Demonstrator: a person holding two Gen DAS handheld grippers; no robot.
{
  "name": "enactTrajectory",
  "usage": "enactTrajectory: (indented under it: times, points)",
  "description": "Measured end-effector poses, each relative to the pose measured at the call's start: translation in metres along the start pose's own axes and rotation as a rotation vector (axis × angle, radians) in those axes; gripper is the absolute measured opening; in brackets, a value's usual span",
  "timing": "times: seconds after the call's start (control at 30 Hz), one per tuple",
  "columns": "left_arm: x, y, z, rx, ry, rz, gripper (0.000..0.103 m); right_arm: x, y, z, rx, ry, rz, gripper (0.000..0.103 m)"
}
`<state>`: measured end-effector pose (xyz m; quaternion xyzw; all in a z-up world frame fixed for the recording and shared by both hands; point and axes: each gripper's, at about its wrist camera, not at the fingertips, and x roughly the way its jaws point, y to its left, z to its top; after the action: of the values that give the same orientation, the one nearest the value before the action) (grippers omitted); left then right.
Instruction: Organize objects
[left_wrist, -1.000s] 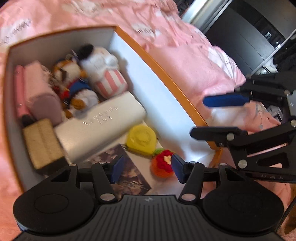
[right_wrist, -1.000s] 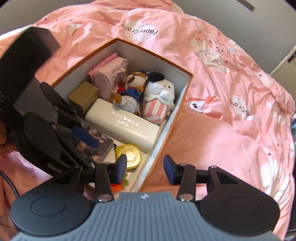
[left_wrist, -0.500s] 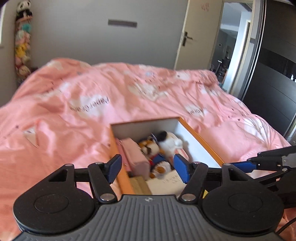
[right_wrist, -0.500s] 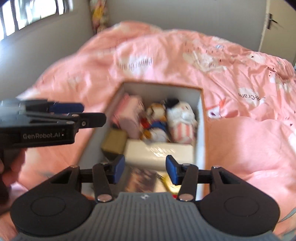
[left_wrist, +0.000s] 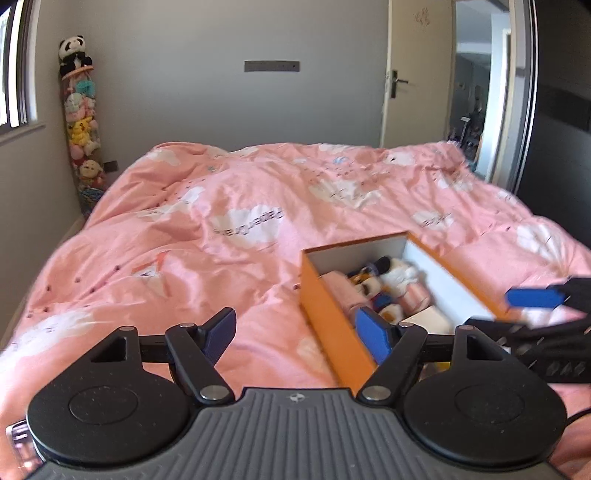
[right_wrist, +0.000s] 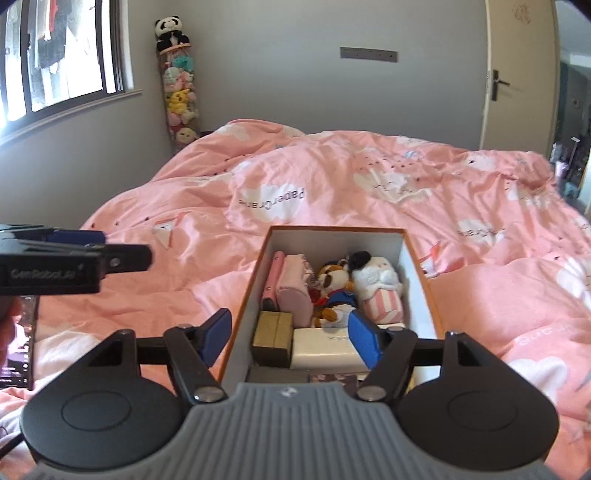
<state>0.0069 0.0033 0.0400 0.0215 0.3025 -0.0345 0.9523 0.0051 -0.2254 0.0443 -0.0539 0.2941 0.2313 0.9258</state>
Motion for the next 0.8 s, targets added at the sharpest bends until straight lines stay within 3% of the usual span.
enactTrajectory:
  times: [0.07,0.2,0.3,0.4,0.57,0.8]
  points:
    - [-0.004,0.004,-0.006,0.007,0.014,0.019,0.087,-0.007,0.001,0.002,0.022,0.01,0.001,0.072]
    - [-0.012,0.01,-0.016,-0.084,0.006,0.053,0.087,-0.025,-0.001,0.007,0.077,0.003,0.025,0.073]
    - [-0.007,0.004,-0.023,-0.096,0.013,0.037,0.087,-0.028,0.003,0.004,0.061,-0.021,-0.011,0.076]
    - [0.003,-0.003,-0.029,-0.073,0.054,0.014,0.087,-0.02,0.002,-0.004,0.082,-0.002,-0.023,0.076]
    - [0.021,-0.01,-0.038,-0.06,0.129,-0.042,0.087,-0.001,0.01,-0.018,0.013,0.028,-0.07,0.076]
    - [0.046,0.001,-0.056,-0.148,0.261,-0.058,0.087,0.028,0.003,-0.03,0.023,0.089,-0.084,0.076]
